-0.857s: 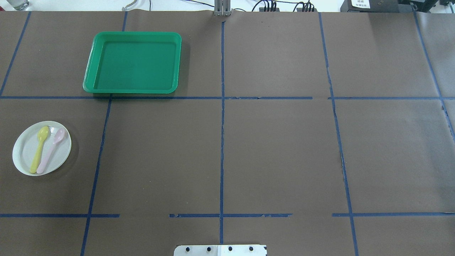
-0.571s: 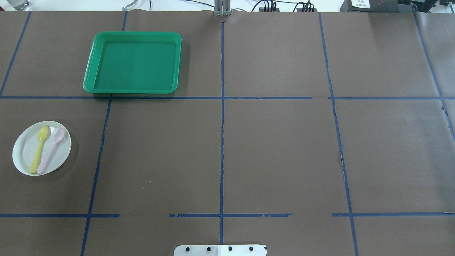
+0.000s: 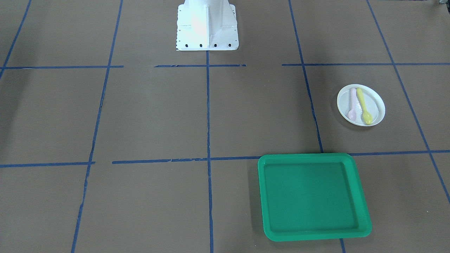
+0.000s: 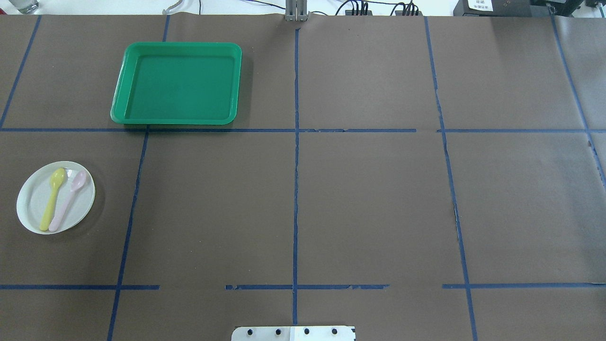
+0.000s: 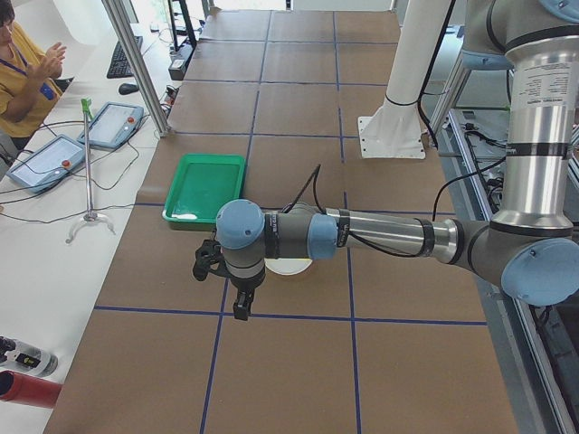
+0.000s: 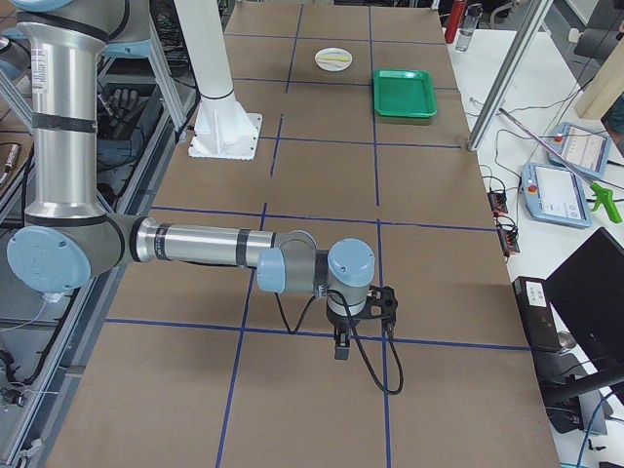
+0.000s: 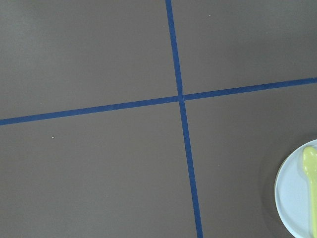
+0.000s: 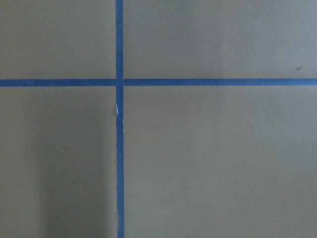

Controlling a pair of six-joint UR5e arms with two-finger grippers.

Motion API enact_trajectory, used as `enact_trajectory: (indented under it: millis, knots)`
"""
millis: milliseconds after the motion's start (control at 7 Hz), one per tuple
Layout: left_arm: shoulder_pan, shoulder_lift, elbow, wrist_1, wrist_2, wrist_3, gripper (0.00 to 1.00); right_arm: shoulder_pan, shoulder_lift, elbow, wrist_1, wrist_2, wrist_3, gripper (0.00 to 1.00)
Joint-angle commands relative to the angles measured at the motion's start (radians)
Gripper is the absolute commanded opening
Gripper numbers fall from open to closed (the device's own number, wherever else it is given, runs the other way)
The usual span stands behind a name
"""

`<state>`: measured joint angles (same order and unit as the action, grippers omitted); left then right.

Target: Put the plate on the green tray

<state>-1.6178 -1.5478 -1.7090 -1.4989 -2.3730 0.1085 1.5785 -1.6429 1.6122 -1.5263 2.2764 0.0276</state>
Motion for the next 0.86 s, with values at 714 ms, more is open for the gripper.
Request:
enact_trajectory:
  millis: [714]
  knots:
    - [0.401,0.132,0.136,-0.705,0.009,-0.805,1.0,0.0,0.0,0.0,0.0,0.0,0.0,1.0]
